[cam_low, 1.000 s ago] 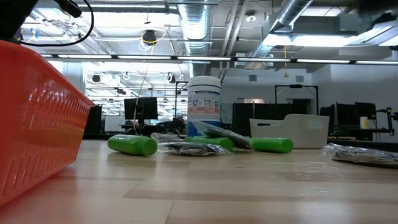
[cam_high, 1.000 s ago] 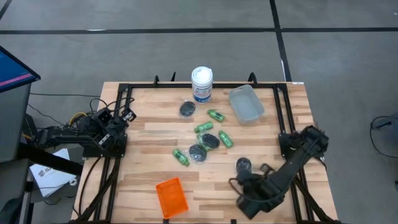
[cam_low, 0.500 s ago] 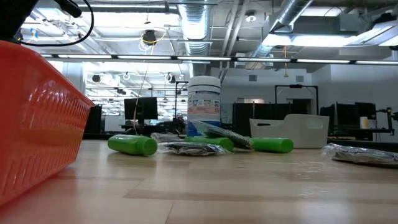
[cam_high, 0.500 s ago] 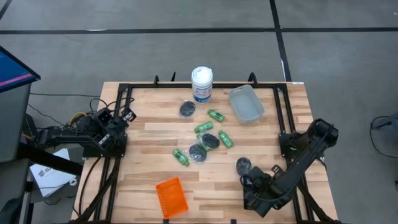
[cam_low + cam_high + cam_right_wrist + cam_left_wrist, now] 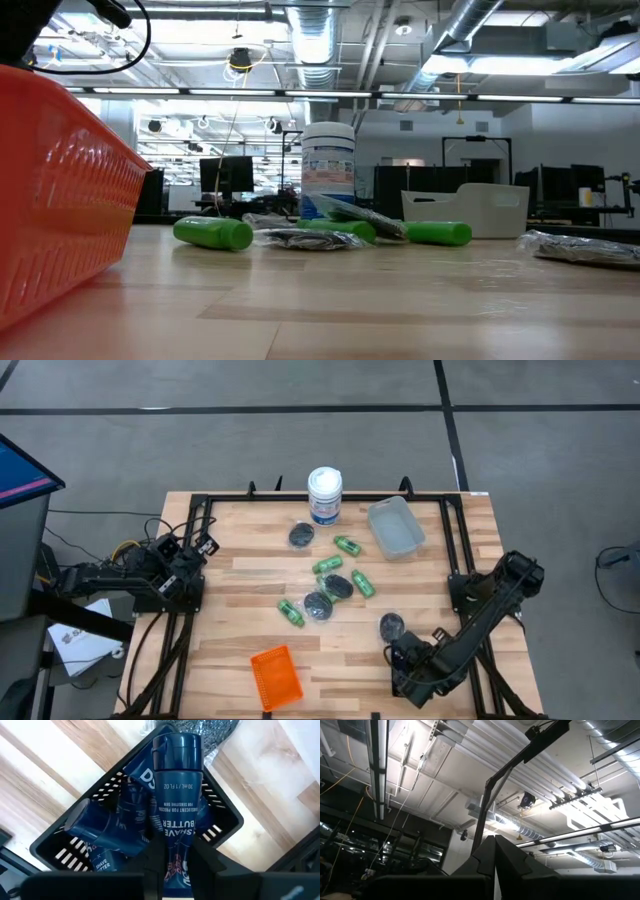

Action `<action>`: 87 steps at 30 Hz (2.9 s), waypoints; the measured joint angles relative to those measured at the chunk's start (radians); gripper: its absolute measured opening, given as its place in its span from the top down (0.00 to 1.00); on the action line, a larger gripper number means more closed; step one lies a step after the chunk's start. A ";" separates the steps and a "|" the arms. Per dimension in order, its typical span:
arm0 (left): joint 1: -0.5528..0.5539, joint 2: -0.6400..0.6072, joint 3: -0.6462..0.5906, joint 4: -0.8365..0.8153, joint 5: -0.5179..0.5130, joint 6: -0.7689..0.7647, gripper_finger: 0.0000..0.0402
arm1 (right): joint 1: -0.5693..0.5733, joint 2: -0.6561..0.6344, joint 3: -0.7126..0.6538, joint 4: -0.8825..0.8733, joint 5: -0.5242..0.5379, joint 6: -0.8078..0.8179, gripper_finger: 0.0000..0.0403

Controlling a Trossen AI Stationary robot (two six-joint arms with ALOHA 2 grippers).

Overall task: Pick & Place Travel size toiletries
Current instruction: Put the blue shave cream into the black basket, then put the green shampoo into the gray basket

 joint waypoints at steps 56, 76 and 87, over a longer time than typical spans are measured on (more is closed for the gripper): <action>0.000 0.000 0.000 0.000 0.000 0.000 1.00 | -0.039 -0.145 -0.082 0.071 0.203 -0.048 0.60; 0.000 0.001 0.000 0.000 0.000 0.000 1.00 | -0.591 -0.097 -0.083 0.110 0.273 -0.480 0.30; 0.000 0.001 0.000 0.000 -0.001 0.000 1.00 | -0.786 -0.007 -0.082 0.220 0.173 -0.772 0.28</action>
